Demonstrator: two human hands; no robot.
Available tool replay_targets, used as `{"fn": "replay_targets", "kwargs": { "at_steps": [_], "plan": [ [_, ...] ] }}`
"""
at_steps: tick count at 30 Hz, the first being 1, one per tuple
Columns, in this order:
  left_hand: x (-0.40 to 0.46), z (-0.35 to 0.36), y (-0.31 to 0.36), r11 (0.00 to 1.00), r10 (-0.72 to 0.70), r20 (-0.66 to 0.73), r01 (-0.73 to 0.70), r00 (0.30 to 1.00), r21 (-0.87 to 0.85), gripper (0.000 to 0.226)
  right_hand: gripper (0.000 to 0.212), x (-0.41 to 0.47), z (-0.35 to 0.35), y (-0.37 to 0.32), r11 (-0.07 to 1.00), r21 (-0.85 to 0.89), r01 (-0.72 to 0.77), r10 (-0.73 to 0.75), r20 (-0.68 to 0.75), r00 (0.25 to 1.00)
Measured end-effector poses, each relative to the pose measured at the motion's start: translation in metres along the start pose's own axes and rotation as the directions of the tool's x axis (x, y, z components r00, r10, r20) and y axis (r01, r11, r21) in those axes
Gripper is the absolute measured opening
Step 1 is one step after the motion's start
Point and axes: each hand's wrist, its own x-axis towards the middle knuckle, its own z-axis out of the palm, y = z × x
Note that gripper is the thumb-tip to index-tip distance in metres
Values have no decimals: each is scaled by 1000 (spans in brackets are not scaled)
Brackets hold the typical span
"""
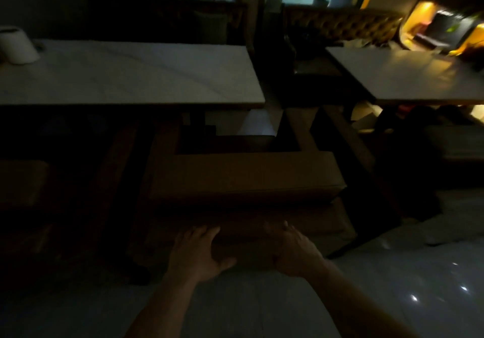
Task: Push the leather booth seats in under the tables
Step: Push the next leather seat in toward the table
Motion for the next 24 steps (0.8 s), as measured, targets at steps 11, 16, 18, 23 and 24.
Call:
{"fn": "replay_targets", "kwargs": {
  "at_steps": [11, 16, 18, 23, 24],
  "plan": [
    [-68, -59, 132, 983, 183, 9, -183, 983, -9, 101, 94, -148, -87, 41, 991, 49, -124, 130, -142, 981],
    [-83, -70, 205, 971, 240, -3, -240, 971, 5, 96, 98, -190, -111, 98, 984, 76, -164, 176, -213, 961],
    [-86, -68, 236, 968, 249, -16, -249, 968, 6, 94, 87, -205, -119, 126, 980, 93, -178, 195, -221, 956],
    [-85, -46, 330, 958, 285, -62, -283, 957, 34, 94, 93, -239, -132, 222, 967, 103, -231, 251, -273, 929],
    [-84, -40, 351, 958, 287, -67, -285, 956, 36, 94, 94, -246, -135, 244, 966, 110, -233, 255, -282, 925]
  ]
}}
